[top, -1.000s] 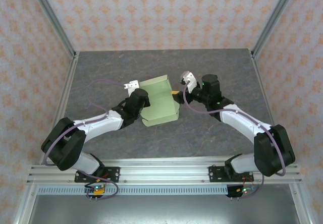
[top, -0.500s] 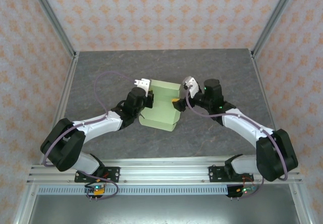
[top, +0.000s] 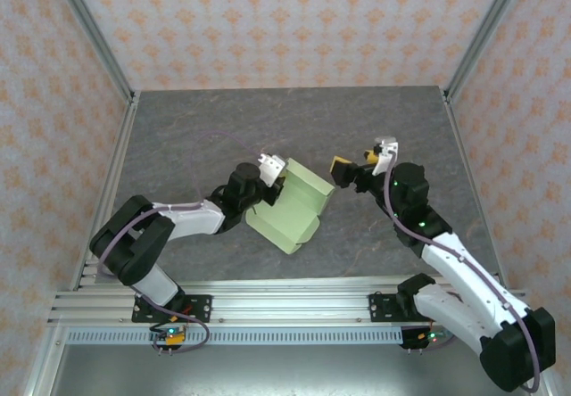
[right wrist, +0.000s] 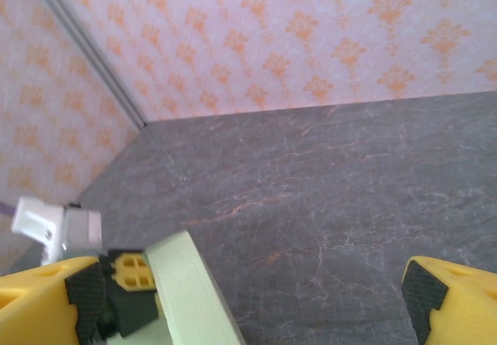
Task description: Fold the paper box
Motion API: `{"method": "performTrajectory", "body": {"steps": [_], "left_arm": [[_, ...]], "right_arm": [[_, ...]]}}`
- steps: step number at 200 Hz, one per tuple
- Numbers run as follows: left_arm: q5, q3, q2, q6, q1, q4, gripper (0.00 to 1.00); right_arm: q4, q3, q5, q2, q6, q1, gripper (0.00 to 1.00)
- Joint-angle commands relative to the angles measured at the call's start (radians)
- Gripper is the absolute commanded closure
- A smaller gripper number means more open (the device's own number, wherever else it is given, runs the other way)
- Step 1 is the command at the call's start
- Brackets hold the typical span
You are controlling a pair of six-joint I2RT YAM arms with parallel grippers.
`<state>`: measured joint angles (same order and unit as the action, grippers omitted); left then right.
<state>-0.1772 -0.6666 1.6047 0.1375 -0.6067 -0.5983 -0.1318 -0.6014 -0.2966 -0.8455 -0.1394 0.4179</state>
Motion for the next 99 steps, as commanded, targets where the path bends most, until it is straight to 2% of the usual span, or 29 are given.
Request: {"method": "performTrajectory", "body": {"steps": [1, 11, 26, 65, 99], "left_arm": [[-0.071, -0.003, 0.044, 0.008, -0.003, -0.098, 1.0], [-0.063, 0.019, 0.056, -0.013, -0.008, -0.131, 1.0], [-0.04, 0.058, 0.06, -0.029, -0.026, -0.174, 1.0], [0.003, 0.121, 0.127, -0.022, -0.065, -0.28, 0.98], [0.034, 0.121, 0.189, -0.024, -0.08, -0.353, 0.95]], "right_arm": [[0.147, -0.021, 0.095, -0.039, -0.161, -0.002, 0.01], [0.173, -0.051, 0.081, -0.083, -0.195, -0.002, 0.0], [0.246, -0.125, 0.026, -0.178, -0.211, -0.001, 0.05], [0.402, -0.326, -0.215, -0.461, -0.111, 0.002, 0.27], [0.485, -0.462, -0.24, -0.627, -0.038, 0.039, 0.29]]}}
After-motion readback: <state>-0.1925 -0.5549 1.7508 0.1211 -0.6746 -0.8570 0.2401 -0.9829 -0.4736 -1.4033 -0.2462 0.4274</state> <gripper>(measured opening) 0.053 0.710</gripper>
